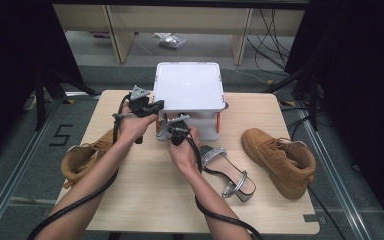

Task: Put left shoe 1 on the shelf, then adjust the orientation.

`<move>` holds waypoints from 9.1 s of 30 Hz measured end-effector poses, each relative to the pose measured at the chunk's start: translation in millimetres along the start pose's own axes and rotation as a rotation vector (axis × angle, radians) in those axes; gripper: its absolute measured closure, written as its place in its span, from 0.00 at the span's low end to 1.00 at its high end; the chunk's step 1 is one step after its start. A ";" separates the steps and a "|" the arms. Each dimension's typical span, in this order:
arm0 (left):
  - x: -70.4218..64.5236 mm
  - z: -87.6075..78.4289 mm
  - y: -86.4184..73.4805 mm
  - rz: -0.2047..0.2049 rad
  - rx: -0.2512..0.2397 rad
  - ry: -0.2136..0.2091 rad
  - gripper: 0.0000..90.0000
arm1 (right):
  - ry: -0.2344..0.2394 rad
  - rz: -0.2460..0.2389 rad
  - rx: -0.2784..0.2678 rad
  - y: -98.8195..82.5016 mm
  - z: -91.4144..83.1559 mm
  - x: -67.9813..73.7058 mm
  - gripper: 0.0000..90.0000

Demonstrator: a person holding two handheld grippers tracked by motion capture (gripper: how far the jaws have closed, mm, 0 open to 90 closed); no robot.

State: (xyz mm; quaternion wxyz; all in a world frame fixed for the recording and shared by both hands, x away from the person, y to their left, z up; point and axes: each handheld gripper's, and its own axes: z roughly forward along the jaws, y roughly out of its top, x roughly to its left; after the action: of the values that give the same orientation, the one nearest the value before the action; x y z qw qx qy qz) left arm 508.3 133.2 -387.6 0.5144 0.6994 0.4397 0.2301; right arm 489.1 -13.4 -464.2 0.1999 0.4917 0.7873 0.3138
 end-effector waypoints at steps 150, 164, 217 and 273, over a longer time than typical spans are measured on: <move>-0.2 0.3 2.2 0.016 0.015 -0.002 1.00 | 0.126 -0.169 0.745 -77.0 -83.1 -124.8 0.42; -0.3 0.3 2.4 0.017 0.017 -0.001 1.00 | 0.121 -0.200 0.765 -78.2 -73.0 -122.8 0.45; -0.2 0.3 3.2 0.029 0.024 -0.001 1.00 | 0.089 0.098 0.448 -38.8 -75.3 -107.1 0.49; 1.1 0.0 1.3 0.013 0.009 -0.009 1.00 | 0.029 0.226 0.268 -18.2 -87.8 -87.7 0.47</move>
State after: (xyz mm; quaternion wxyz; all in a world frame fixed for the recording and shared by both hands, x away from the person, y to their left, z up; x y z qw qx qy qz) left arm 509.4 134.1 -386.5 0.5118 0.7053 0.4341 0.2284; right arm 460.8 -124.3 -412.7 0.0848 0.5948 0.7645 0.2335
